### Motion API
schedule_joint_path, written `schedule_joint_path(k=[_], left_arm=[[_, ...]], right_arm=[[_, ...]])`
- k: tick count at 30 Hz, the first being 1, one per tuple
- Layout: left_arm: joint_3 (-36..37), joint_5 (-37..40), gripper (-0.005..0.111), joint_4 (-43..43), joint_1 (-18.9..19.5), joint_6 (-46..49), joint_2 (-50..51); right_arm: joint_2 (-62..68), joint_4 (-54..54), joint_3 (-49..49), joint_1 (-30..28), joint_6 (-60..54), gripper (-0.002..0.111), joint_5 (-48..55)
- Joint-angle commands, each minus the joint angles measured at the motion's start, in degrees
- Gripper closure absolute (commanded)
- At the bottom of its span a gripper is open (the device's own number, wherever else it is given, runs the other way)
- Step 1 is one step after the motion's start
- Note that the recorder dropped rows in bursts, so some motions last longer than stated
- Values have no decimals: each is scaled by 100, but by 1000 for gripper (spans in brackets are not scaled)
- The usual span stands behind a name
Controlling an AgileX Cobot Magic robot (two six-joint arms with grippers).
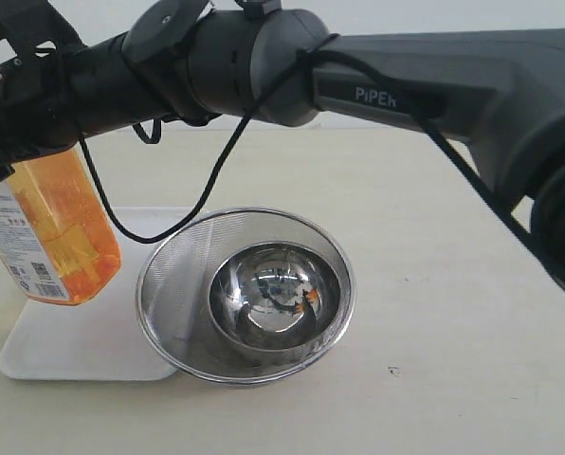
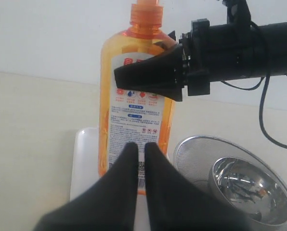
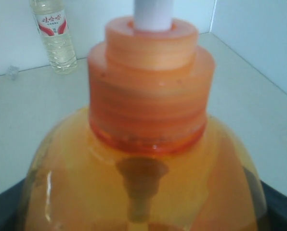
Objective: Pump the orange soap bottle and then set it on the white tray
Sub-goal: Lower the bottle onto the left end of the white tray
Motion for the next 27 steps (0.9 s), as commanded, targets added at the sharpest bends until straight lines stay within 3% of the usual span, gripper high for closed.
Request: schedule_joint_path(k=[1, 15, 27], left_arm=[[21, -95, 102, 0, 14, -36, 0], [21, -107, 102, -57, 14, -36, 0], [21, -107, 102, -57, 14, -36, 0]], right_arm=[[-86, 159, -142, 4, -37, 108, -217], [295, 421, -209, 14, -1187, 108, -887], [354, 511, -209, 39, -1374, 108, -1325]])
